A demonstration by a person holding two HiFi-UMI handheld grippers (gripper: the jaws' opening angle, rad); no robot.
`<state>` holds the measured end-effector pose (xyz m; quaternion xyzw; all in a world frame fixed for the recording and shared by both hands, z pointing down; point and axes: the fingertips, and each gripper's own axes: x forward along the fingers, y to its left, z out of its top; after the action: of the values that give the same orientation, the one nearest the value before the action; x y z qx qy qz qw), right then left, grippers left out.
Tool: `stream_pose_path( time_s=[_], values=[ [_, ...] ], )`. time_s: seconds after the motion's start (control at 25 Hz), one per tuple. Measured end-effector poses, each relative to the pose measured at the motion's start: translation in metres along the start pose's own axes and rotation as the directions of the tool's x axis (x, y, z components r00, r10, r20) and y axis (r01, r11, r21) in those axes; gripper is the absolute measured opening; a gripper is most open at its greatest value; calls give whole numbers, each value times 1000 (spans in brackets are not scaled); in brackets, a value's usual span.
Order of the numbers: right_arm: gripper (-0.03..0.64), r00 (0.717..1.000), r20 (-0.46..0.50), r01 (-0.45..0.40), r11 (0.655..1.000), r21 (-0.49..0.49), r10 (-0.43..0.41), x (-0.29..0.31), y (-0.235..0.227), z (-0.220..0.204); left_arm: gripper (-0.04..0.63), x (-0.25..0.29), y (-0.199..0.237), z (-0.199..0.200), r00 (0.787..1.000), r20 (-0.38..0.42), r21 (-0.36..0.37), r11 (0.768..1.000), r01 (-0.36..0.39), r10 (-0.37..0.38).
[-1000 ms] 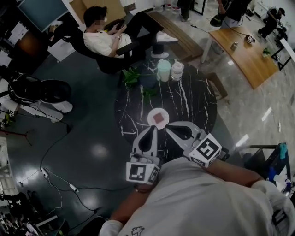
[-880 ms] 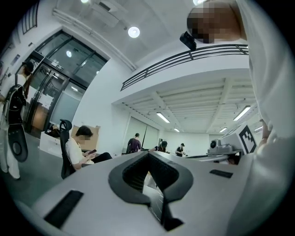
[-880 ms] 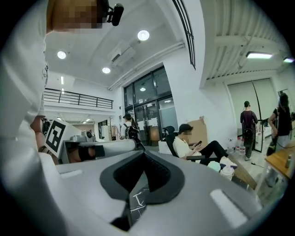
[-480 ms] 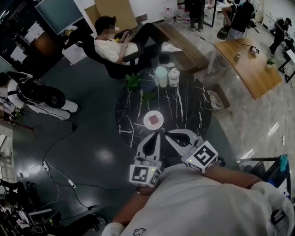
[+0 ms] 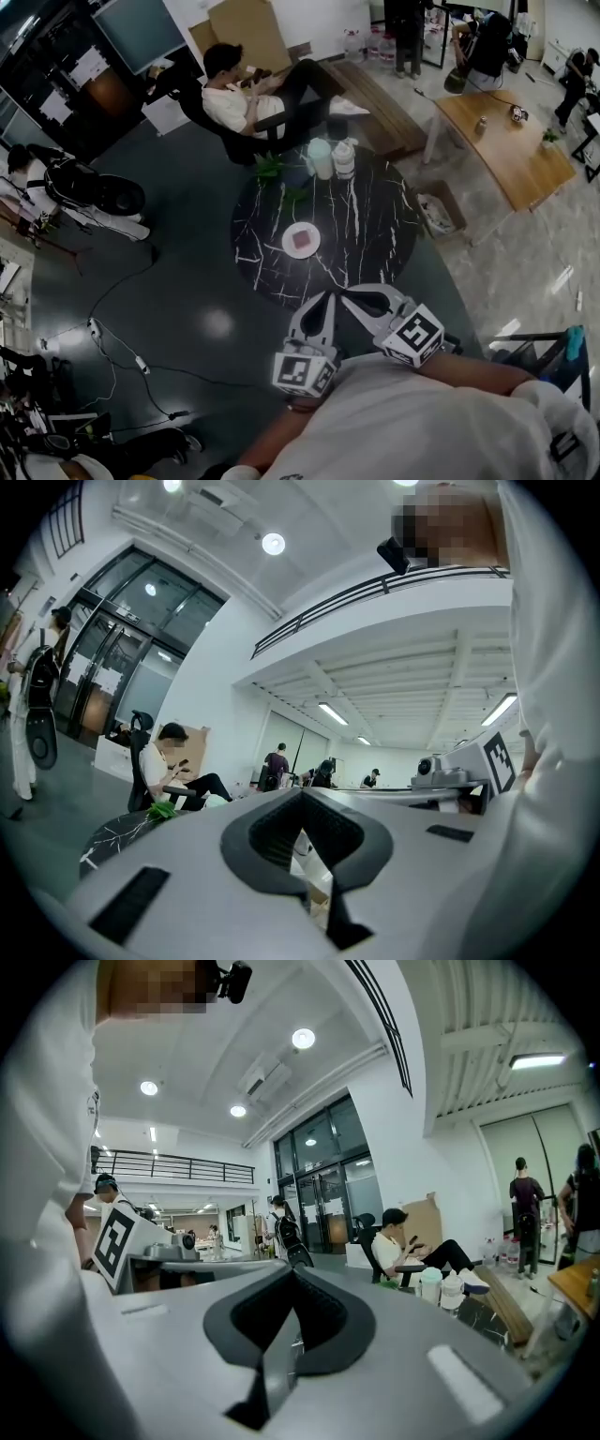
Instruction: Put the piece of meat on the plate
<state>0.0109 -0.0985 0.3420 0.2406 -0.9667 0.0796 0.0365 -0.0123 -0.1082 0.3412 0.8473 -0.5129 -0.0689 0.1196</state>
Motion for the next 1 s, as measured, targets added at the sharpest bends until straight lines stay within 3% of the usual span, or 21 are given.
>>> stream_pose_path(
  time_s=[0.44, 0.76, 1.0],
  values=[
    [2, 999, 28, -41, 999, -9, 42, -31, 52, -5, 6, -53, -34, -3, 999, 19, 44, 999, -33, 32],
    [2, 1000, 10, -4, 1000, 13, 4, -35, 90, -24, 6, -102, -26, -23, 999, 5, 43, 998, -38, 38],
    [1, 999, 23, 27, 999, 36, -28, -35, 134, -26, 6, -148, -22, -13, 999, -7, 42, 998, -45, 45]
  ],
)
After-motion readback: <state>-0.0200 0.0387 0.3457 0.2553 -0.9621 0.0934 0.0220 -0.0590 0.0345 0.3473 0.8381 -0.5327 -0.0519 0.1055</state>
